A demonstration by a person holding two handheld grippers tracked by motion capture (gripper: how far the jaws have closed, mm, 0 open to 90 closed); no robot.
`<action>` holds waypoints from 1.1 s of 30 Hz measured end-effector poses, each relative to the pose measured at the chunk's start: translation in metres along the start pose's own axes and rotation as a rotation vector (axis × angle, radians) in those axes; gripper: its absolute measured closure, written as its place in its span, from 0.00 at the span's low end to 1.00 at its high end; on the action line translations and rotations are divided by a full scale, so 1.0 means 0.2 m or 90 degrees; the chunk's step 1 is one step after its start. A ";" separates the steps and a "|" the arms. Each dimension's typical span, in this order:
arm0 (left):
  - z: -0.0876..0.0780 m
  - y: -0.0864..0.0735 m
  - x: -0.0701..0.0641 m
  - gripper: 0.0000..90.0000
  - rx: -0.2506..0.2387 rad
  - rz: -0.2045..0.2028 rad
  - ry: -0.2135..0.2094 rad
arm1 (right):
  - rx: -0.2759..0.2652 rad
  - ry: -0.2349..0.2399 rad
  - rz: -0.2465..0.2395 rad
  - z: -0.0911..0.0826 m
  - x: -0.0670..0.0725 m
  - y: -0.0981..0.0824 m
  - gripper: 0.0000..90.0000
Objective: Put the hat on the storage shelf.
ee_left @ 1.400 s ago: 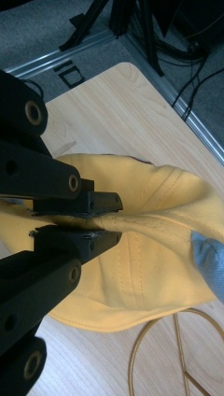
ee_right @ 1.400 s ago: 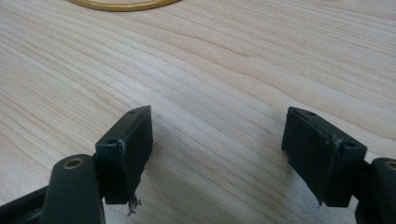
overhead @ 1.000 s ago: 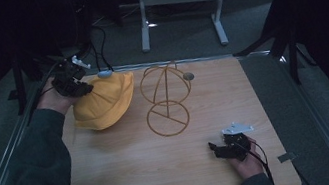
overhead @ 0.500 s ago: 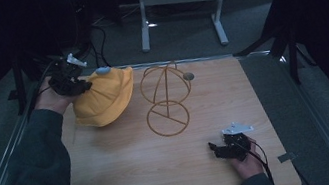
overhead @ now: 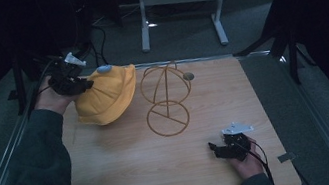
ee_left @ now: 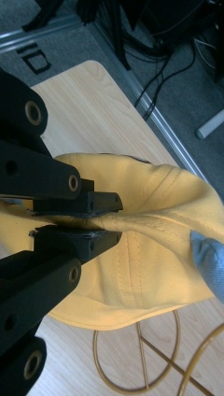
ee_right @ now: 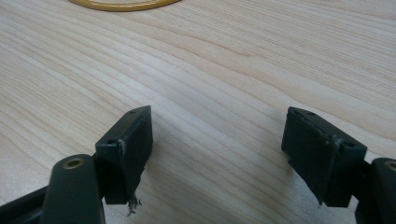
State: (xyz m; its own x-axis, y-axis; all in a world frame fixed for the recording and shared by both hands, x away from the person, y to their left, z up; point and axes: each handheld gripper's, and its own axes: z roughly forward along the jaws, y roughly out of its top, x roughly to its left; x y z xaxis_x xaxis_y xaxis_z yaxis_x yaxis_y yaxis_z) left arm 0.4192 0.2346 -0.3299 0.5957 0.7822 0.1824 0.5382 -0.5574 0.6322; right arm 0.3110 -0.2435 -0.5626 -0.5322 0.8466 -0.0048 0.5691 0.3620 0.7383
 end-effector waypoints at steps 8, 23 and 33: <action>-0.02 0.00 0.01 0.93 -0.016 -0.003 -0.006 | 0.000 0.000 0.000 0.00 0.00 0.00 0.27; -0.04 0.00 0.01 0.93 -0.044 0.001 -0.027 | 0.000 0.000 0.000 0.00 0.00 0.00 0.27; -0.07 0.00 0.01 0.93 -0.062 0.003 -0.046 | -0.001 0.001 -0.003 0.00 0.00 0.00 0.27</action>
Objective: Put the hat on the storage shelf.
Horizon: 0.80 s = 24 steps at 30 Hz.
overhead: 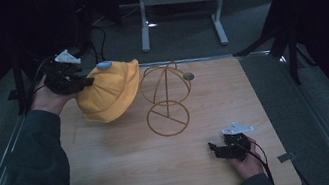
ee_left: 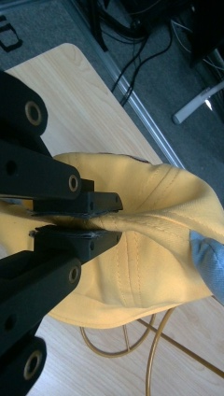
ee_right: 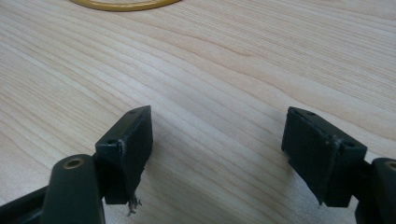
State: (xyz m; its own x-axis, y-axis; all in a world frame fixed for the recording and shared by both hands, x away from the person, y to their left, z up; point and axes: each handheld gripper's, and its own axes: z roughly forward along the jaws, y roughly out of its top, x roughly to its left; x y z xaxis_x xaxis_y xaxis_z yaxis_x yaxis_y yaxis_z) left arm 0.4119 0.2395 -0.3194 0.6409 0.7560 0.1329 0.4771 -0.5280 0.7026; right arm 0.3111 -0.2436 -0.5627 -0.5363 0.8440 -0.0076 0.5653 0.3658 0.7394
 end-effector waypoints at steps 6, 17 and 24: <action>-0.01 0.01 0.00 0.93 -0.012 0.004 -0.014 | 0.000 0.001 0.000 0.00 0.00 0.00 0.27; -0.03 0.03 -0.03 0.93 -0.033 0.015 -0.038 | 0.000 0.001 0.000 0.00 0.00 0.00 0.27; -0.05 0.05 -0.04 0.93 -0.046 0.020 -0.058 | 0.001 0.001 0.000 0.00 0.00 0.00 0.27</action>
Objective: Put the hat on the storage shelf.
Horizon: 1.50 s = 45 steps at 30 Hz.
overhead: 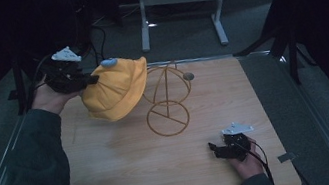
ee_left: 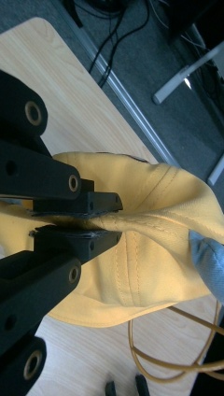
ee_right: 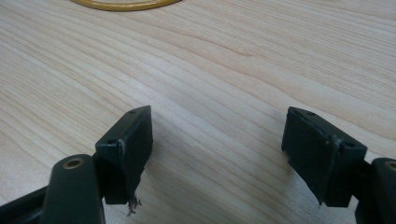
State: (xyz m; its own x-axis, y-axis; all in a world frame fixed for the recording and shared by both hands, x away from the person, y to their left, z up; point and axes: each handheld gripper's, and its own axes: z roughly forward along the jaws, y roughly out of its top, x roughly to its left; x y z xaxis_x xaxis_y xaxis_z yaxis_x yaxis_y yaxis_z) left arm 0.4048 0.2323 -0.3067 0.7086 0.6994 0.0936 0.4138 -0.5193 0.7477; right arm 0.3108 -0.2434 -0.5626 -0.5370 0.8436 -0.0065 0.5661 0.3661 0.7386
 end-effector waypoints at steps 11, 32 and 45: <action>-0.02 0.07 -0.06 0.93 -0.011 0.017 -0.019 | 0.000 0.000 0.000 0.00 0.00 0.00 0.27; -0.08 0.14 -0.10 0.93 -0.040 0.023 -0.044 | 0.000 0.001 -0.002 0.00 0.00 0.00 0.27; 0.01 0.24 -0.18 0.93 -0.049 0.037 -0.064 | 0.000 0.001 -0.002 0.00 0.00 0.00 0.27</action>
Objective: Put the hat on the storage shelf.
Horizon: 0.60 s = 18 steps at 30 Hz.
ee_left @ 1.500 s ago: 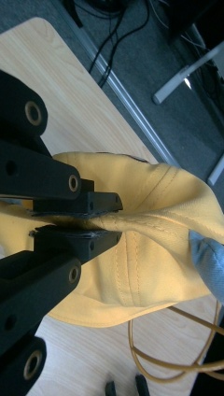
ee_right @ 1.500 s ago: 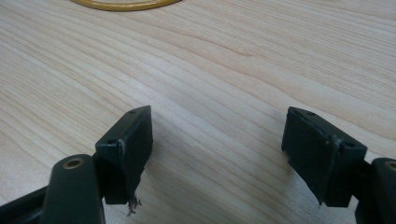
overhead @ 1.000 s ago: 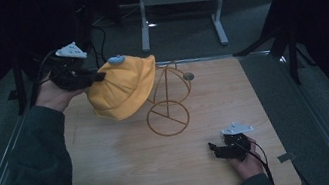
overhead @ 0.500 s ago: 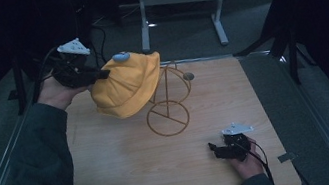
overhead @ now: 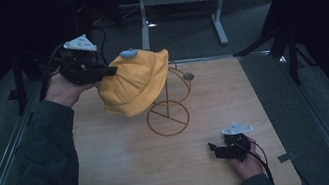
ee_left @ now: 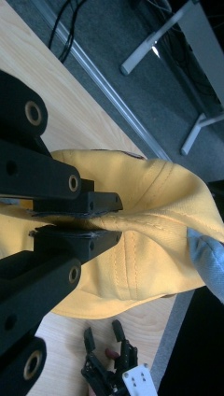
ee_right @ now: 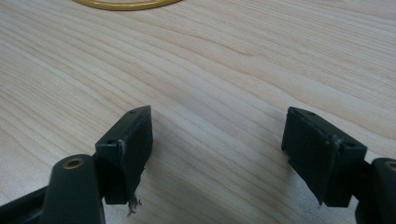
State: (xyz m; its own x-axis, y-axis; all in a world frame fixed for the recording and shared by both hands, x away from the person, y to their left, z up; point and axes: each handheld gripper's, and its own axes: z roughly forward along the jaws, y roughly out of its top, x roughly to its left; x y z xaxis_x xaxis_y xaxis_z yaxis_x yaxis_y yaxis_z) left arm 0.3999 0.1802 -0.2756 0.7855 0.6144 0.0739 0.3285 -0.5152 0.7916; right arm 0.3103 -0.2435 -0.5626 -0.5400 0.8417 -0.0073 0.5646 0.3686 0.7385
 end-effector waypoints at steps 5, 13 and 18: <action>0.09 0.06 -0.04 0.93 0.005 0.005 0.004 | 0.000 0.000 0.000 0.00 0.00 0.00 0.27; 0.25 0.16 -0.10 0.93 0.010 -0.012 0.029 | 0.000 0.000 0.000 0.00 0.00 0.00 0.27; 0.35 0.22 -0.16 0.92 0.005 -0.018 0.036 | 0.000 0.000 0.000 0.00 0.00 0.00 0.27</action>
State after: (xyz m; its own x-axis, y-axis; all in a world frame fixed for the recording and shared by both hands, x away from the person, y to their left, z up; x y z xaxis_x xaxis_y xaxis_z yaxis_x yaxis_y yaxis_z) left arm 0.4267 0.0964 -0.2861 0.7454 0.6611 0.0860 0.3537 -0.5015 0.7895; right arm 0.3102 -0.2434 -0.5626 -0.5400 0.8416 -0.0076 0.5646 0.3690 0.7383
